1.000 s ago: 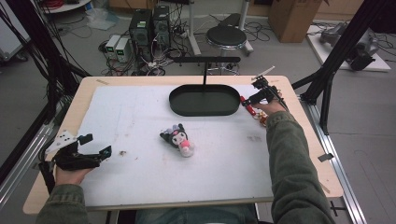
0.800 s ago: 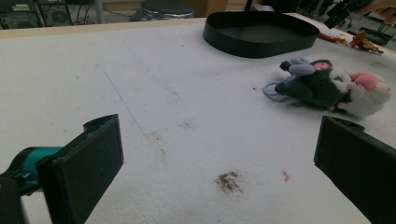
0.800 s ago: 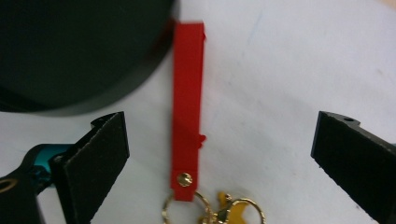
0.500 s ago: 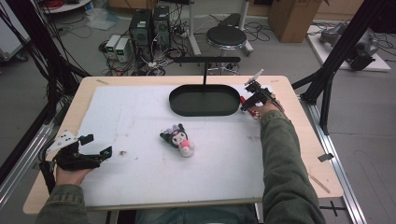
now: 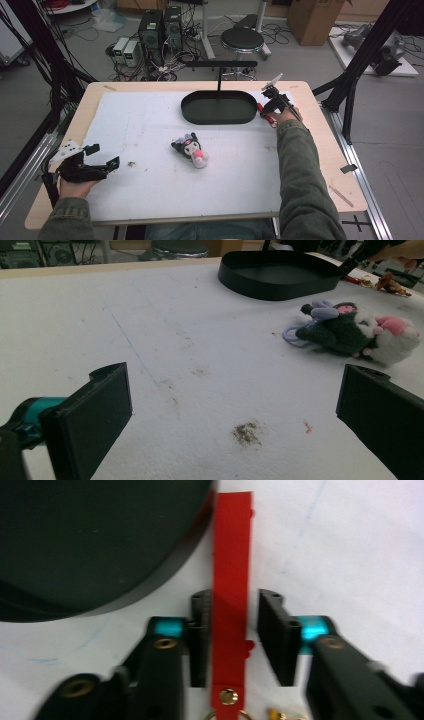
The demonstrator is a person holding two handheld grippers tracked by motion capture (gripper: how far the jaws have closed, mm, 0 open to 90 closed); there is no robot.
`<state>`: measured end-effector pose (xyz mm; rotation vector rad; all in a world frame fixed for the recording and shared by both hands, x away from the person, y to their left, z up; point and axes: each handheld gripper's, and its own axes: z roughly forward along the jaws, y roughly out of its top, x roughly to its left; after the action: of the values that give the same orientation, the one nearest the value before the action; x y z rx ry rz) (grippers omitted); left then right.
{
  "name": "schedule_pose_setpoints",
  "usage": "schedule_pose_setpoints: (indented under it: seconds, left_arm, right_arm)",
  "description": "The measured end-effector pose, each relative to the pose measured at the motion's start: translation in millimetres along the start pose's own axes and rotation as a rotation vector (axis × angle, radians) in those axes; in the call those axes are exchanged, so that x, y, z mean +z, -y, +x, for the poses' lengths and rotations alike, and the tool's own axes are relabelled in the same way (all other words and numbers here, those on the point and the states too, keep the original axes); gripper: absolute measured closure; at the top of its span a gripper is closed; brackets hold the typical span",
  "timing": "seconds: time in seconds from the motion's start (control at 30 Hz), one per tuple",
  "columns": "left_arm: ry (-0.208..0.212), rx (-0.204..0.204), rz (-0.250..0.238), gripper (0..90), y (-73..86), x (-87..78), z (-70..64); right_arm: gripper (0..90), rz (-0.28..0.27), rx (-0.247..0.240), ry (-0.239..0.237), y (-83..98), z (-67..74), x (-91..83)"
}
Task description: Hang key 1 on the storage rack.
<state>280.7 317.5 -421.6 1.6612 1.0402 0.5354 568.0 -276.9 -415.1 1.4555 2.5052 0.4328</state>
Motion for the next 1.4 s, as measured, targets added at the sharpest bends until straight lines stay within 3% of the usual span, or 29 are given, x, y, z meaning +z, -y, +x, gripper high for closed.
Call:
schedule_pose_setpoints:
  seconds: [0.1,0.13,0.4,0.7,0.9,1.4]
  left_arm:
    - [0.002,0.001,-0.001,1.8,-0.2,-0.2,-0.3]
    - [0.003,-0.001,-0.004,1.8,-0.1,-0.2,-0.3]
    - [0.005,0.0,0.0,1.8,0.2,-1.5,-1.5]
    - [0.004,-0.001,0.003,1.8,0.9,-2.5,-2.4]
    - [0.001,-0.007,-0.004,1.8,0.7,-3.2,-3.2]
    - [-0.001,-0.008,-0.001,1.8,1.2,-3.0,-3.3]
  right_arm:
    - [73.8,0.005,0.016,-0.008,-0.7,1.6,0.0]
    - [74.5,0.004,0.042,-0.015,-0.2,0.9,-0.2]
    - [74.6,0.016,0.057,-0.019,2.9,-1.4,-3.6]
    - [74.5,-0.043,0.105,-0.105,12.5,-17.6,-29.7]
    - [74.5,-0.096,0.097,-0.146,15.9,-18.2,-49.2]
    - [74.5,-0.173,0.035,-0.167,19.1,-8.0,-76.6]
